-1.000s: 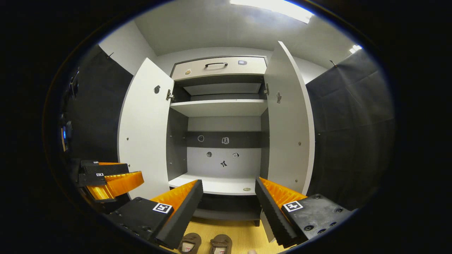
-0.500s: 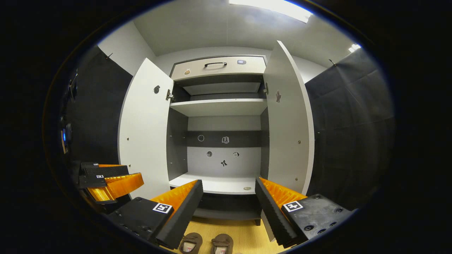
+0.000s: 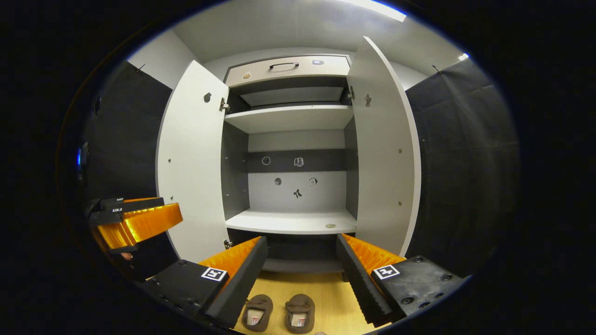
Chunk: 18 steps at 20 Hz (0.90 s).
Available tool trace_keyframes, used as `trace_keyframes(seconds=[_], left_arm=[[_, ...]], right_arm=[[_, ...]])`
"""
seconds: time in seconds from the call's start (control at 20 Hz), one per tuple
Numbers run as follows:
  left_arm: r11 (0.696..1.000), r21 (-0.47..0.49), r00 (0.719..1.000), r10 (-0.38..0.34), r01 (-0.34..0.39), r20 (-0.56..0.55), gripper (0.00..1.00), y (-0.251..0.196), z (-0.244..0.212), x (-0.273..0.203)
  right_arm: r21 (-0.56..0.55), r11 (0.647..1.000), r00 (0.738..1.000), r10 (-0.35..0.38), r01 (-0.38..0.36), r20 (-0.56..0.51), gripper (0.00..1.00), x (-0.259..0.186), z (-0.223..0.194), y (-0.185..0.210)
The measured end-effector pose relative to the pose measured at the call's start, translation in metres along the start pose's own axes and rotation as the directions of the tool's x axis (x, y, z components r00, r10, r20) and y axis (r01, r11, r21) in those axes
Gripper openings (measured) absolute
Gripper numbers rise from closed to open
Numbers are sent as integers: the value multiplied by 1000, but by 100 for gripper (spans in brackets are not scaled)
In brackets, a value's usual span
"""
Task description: Grab one shoe with the right hand and put it into the shoe cabinet, grab the other shoe with the left hand and put it into the shoe cabinet; then close the right door with the right hand and the left door with the left hand.
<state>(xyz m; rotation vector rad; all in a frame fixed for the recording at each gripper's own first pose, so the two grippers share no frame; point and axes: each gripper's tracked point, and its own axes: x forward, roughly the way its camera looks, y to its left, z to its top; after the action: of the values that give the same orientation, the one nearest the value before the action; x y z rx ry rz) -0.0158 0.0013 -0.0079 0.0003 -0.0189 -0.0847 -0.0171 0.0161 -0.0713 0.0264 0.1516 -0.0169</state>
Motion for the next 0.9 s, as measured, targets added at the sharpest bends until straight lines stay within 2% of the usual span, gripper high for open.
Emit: trace_keyframes(seconds=[0.15, 0.3, 0.6, 0.85, 0.9], left_arm=[[999, -32, 1000, 2, -3, -17, 94, 5, -12, 5], [998, -61, 999, 29, -30, -14, 94, 14, -17, 13], [995, -50, 997, 82, -82, 9, 94, 32, -26, 33], [993, -35, 994, 110, -110, -2, 94, 41, -46, 46], [993, -34, 994, 113, -113, -4, 94, 43, -50, 48]], right_arm=[[4, 1000, 996, 12, -11, -85, 98, -3, -39, 6], [29, 999, 980, 38, -33, -196, 98, -2, -92, 15], [104, 992, 918, 109, -74, -381, 99, 1, -196, 30], [139, 988, 861, 122, -60, -494, 98, 13, -273, 34], [153, 987, 842, 126, -52, -525, 97, 13, -290, 35]])
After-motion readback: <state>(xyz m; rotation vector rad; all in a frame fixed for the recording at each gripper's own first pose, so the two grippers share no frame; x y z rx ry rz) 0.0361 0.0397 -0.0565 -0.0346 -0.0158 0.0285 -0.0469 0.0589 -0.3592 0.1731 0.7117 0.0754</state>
